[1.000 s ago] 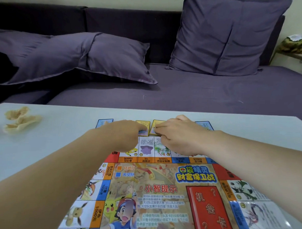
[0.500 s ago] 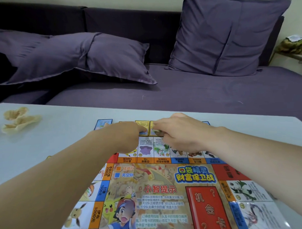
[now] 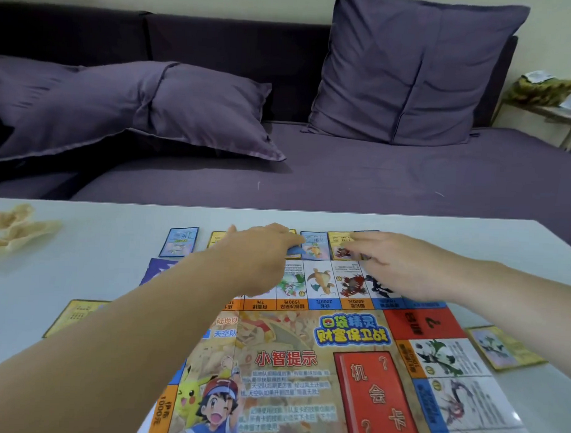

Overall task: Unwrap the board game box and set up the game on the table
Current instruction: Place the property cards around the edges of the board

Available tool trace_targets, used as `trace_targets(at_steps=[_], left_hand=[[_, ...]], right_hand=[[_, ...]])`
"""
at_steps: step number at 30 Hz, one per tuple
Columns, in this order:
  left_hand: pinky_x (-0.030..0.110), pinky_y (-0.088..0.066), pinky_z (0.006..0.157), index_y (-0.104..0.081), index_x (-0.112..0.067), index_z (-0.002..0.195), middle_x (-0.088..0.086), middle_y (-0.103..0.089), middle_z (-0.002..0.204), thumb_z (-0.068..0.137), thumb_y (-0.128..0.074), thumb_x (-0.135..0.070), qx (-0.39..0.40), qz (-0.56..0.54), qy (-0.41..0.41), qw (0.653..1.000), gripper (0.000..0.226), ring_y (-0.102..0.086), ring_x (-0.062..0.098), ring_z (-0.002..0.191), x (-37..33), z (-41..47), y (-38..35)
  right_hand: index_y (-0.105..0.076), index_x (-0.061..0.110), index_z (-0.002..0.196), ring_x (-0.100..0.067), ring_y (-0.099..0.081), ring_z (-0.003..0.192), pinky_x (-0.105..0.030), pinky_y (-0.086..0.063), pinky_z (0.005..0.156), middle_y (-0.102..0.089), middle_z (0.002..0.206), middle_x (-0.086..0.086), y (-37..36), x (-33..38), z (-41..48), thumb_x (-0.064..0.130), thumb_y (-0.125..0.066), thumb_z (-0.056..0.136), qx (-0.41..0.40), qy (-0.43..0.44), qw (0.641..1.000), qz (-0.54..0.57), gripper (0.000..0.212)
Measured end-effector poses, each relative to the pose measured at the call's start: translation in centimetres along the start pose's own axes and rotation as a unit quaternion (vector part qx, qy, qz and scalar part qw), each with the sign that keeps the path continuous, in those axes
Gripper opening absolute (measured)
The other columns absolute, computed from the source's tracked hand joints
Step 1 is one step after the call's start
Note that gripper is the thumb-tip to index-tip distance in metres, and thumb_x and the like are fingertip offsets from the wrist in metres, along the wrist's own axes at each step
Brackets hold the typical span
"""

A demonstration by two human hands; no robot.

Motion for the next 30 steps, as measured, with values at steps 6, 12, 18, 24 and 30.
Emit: trace_targets(at_steps=[6, 12, 18, 24, 30], left_hand=[[0.056, -0.007, 0.114, -0.021, -0.035, 0.147, -0.01, -0.018, 0.156, 0.097, -0.034, -0.011, 0.016, 0.029, -0.073, 0.997, 0.058, -0.02, 0.015, 0.142, -3.6, 0.9, -0.8], [0.055, -0.007, 0.115, -0.021, -0.034, 0.148, -0.01, -0.02, 0.156, 0.099, -0.033, -0.013, 0.026, 0.042, -0.061, 0.997, 0.054, -0.02, 0.016, 0.142, -3.8, 1.3, -1.3], [0.054, -0.01, 0.113, -0.023, -0.036, 0.146, -0.01, -0.026, 0.154, 0.1, -0.035, -0.019, 0.015, 0.048, -0.055, 0.997, 0.051, -0.029, 0.018, 0.138, -3.9, 1.4, -1.1], [0.034, -0.043, 0.091, -0.025, -0.033, 0.146, -0.002, -0.041, 0.144, 0.097, -0.034, -0.01, -0.061, -0.038, -0.032, 0.997, 0.055, -0.051, 0.021, 0.112, -3.7, 0.8, 1.5], [0.025, -0.051, 0.056, -0.049, -0.033, 0.122, 0.0, -0.061, 0.109, 0.1, -0.039, -0.021, -0.115, -0.482, 0.053, 0.867, 0.027, -0.06, 0.014, 0.071, -1.9, -3.6, 6.4]], right_hand=[[-0.021, 0.022, 0.15, -0.008, -0.012, 0.144, -0.029, -0.016, 0.118, -0.013, 0.158, 0.009, -1.1, 0.1, 0.1, 0.025, -0.023, 0.103, 0.019, -0.012, 0.999, -0.026, 0.048], [-0.026, 0.016, 0.147, -0.014, -0.021, 0.143, -0.033, -0.022, 0.116, -0.02, 0.156, 0.005, 0.3, -0.7, -0.6, 0.026, -0.026, 0.101, -0.026, -0.051, 0.998, 0.018, 0.047], [-0.052, 0.012, 0.113, -0.02, -0.053, 0.098, -0.035, -0.044, 0.082, -0.055, 0.111, -0.004, -0.6, -2.7, -0.6, 0.023, -0.028, 0.099, 0.002, -0.107, 0.994, 0.011, 0.03], [-0.051, 0.015, 0.094, -0.022, -0.052, 0.093, -0.03, -0.037, 0.071, -0.055, 0.103, -0.001, 0.5, -1.9, -1.1, 0.02, -0.028, 0.098, -0.019, -0.107, 0.993, 0.04, 0.024], [-0.037, 0.015, 0.145, -0.013, -0.026, 0.141, -0.019, -0.019, 0.107, -0.032, 0.152, 0.002, 8.0, -0.4, -6.4, 0.016, -0.031, 0.1, -0.15, -0.081, 0.978, 0.118, 0.045]])
Point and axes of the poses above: each hand's wrist, its own z-axis towards the middle knuckle, its own y-axis out of the back of the hand, x = y × z, the point moved 8 cm from there along z, towards the middle knuckle
